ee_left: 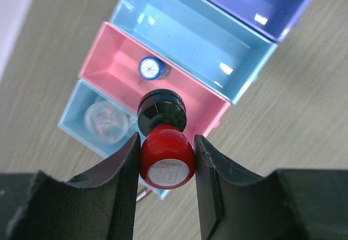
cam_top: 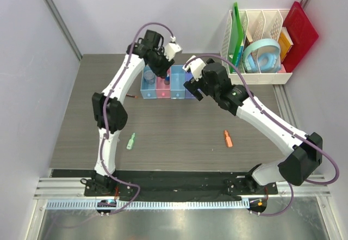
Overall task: Sort the stationery into containers
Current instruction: Place the stationery in the storage box.
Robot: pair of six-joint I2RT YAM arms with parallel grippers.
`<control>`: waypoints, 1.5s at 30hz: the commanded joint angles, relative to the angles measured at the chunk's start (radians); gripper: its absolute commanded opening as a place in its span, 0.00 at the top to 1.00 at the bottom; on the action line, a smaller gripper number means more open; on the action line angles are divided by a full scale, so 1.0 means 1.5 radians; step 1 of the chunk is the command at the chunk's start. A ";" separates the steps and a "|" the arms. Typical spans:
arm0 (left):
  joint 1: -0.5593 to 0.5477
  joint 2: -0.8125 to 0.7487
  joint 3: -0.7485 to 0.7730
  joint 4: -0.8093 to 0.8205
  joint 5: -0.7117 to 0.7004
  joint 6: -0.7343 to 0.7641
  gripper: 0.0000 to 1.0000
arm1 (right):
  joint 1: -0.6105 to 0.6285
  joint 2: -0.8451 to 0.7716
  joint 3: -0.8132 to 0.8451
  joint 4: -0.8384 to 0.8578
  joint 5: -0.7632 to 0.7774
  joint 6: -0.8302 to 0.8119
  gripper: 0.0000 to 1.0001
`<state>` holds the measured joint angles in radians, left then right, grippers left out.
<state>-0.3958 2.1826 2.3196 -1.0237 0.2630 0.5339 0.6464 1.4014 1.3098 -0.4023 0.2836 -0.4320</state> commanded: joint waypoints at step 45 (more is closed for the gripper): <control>-0.014 -0.115 -0.168 0.081 -0.098 -0.018 0.21 | -0.137 -0.054 -0.383 -0.042 -0.081 0.025 0.08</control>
<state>-0.4217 2.0178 2.0857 -0.9047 0.1364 0.5087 0.4431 1.2991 0.7467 -0.4534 0.1947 -0.4110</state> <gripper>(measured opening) 0.793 0.949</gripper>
